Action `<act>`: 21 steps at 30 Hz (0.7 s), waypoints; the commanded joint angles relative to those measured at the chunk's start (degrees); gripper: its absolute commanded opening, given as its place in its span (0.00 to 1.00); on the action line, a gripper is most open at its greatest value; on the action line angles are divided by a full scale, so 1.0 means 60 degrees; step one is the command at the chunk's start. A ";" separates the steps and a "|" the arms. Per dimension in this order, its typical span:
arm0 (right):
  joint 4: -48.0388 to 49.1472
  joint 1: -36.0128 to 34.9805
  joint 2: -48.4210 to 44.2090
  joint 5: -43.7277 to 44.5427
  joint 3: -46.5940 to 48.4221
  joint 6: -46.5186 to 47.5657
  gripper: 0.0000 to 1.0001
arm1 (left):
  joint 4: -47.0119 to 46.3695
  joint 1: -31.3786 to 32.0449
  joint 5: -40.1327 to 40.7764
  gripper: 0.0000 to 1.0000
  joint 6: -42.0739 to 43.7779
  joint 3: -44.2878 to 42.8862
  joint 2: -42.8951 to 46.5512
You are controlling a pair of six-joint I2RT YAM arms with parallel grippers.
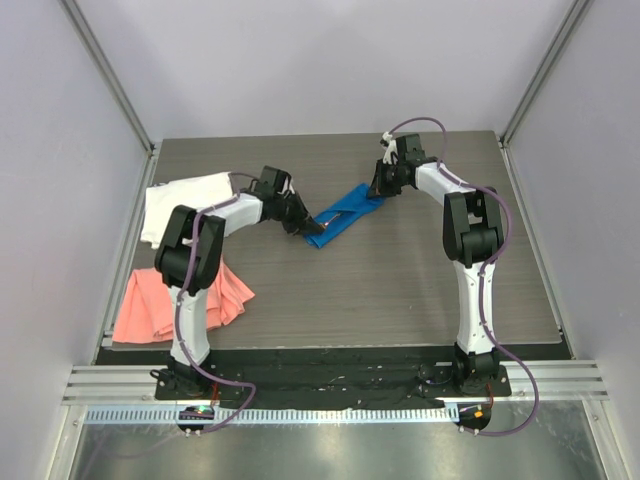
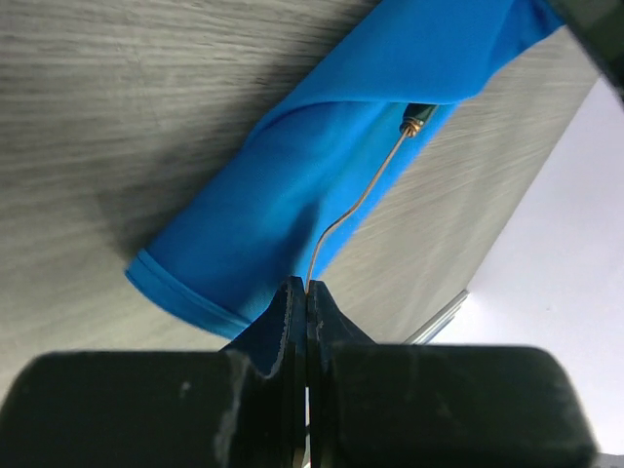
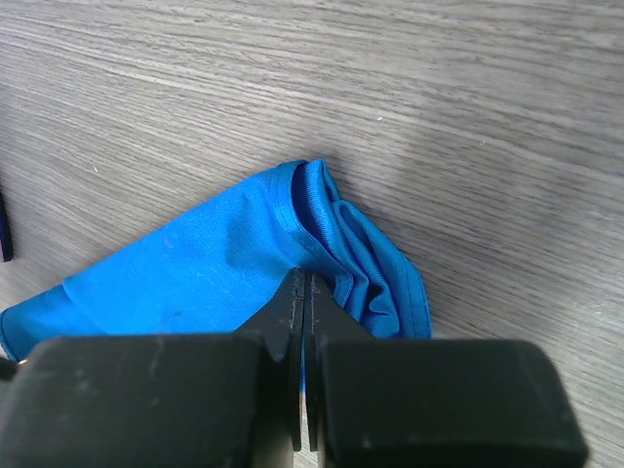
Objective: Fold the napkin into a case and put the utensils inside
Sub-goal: Insert the fork into the folded napkin.
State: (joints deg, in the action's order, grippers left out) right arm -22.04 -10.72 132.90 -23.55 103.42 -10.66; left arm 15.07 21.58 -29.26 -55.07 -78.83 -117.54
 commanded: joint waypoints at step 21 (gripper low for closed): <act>-0.0223 0.0014 0.0159 0.0102 0.0342 0.0252 0.01 | 0.1545 -0.0257 -0.0354 0.00 0.1473 -0.2696 -0.1577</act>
State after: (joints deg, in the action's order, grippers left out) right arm -22.39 -10.72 133.14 -23.59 103.83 -10.39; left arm 22.11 20.49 -31.20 -47.35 -91.13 -125.56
